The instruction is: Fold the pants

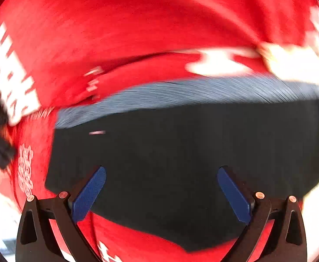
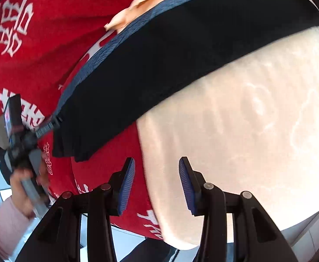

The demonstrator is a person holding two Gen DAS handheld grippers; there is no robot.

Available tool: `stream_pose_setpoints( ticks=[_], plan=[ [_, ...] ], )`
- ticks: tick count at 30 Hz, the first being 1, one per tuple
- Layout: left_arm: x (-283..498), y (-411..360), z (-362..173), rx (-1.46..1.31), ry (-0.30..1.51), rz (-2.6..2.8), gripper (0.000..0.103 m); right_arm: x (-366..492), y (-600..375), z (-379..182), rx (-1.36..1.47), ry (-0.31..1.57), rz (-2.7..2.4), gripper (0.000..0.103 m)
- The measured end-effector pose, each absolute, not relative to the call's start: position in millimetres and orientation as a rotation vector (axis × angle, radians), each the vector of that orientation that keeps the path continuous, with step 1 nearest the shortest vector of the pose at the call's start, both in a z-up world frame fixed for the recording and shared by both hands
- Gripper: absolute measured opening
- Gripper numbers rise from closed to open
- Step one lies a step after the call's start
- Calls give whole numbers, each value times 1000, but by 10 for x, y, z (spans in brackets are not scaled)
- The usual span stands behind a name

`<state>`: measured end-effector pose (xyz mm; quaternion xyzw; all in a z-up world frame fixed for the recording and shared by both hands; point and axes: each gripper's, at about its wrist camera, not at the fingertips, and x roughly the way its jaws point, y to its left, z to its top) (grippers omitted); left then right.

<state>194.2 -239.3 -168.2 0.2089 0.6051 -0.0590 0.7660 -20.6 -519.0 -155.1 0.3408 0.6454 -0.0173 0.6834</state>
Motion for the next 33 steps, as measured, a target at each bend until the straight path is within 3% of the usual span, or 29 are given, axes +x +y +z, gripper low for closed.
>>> stream_pose_setpoints(
  ticks=[9,22,23,24,25,29,33],
  plan=[
    [1314,-4000,-1650,509,1324,-338,103,-562,-6166,-1488,832,1395,-136,46],
    [1493,-4821,-1850,432,1330,-205,103,-523,-7978,-1709,1169,1020,-281,46],
    [1482,-4830,-1838,430,1331,-200,103,-465,-8064,-1761,1203,1009,-292,41],
    [1479,-4841,-1810,433,1334,-193,103,-415,-8154,-1810,1238,995,-292,29],
    [1518,-4836,-1820,433,1328,-186,103,-370,-8187,-1829,1246,997,-294,7],
    [1532,-4860,-1768,446,1284,-184,103,-221,-8147,-1618,1155,965,-224,7],
    [1511,-4873,-1849,440,1297,-178,103,-264,-8134,-1805,1149,1052,-253,11]
  ],
)
